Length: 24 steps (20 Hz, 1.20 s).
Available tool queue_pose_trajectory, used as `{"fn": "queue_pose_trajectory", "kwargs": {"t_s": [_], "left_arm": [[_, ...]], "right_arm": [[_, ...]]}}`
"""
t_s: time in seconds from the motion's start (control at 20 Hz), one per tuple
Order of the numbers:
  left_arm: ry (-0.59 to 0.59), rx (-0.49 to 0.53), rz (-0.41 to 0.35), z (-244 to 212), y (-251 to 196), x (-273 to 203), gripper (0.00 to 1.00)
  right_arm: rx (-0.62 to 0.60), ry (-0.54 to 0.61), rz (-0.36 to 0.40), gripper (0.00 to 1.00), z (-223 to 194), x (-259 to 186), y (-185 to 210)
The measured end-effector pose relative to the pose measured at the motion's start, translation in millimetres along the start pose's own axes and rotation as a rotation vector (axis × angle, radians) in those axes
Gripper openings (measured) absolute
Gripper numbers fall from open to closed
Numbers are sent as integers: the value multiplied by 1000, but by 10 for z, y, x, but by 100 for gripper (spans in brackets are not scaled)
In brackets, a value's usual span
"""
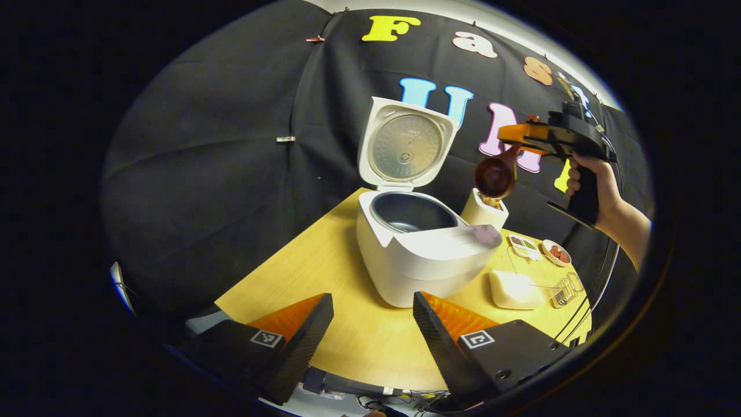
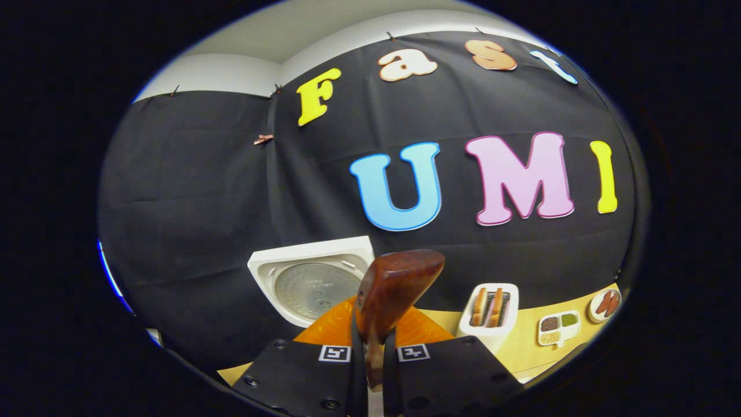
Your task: Close the left gripper, press the button to open the rice cooker; take a wooden spoon from the chopstick holder with the right hand, scoop a spoonful of rice and pour it into the rice cooker, then put the wooden spoon back into the chopstick holder.
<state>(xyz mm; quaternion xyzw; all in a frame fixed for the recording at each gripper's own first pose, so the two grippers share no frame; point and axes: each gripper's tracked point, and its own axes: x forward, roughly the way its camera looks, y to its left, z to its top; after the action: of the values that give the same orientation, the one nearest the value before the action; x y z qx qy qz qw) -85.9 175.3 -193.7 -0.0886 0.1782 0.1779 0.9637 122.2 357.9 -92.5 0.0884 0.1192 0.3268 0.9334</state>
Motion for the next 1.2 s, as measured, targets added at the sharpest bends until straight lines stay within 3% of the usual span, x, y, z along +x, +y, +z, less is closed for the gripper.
{"fn": "queue_pose_trajectory", "kwargs": {"t_s": [0.05,0.25,0.55,0.8,0.95,1.2], "left_arm": [[1,7,-12,-4,-94,11,96],[-12,35,-69,65,-569,30,96],[-35,89,-99,154,-1253,72,95],[-31,120,-108,182,-1715,107,96],[-15,90,-116,206,-2012,114,96],[-59,51,-95,505,-2369,131,96]], "right_arm": [[1,-5,-35,14,35,-123,-228],[9,-14,-165,14,173,-676,-1100],[27,-5,-346,14,199,-1379,-2360],[89,37,-444,14,3,-1876,-3149],[131,68,-494,14,-185,-2056,-3576],[221,133,-533,14,-625,-2227,-4045]]}}
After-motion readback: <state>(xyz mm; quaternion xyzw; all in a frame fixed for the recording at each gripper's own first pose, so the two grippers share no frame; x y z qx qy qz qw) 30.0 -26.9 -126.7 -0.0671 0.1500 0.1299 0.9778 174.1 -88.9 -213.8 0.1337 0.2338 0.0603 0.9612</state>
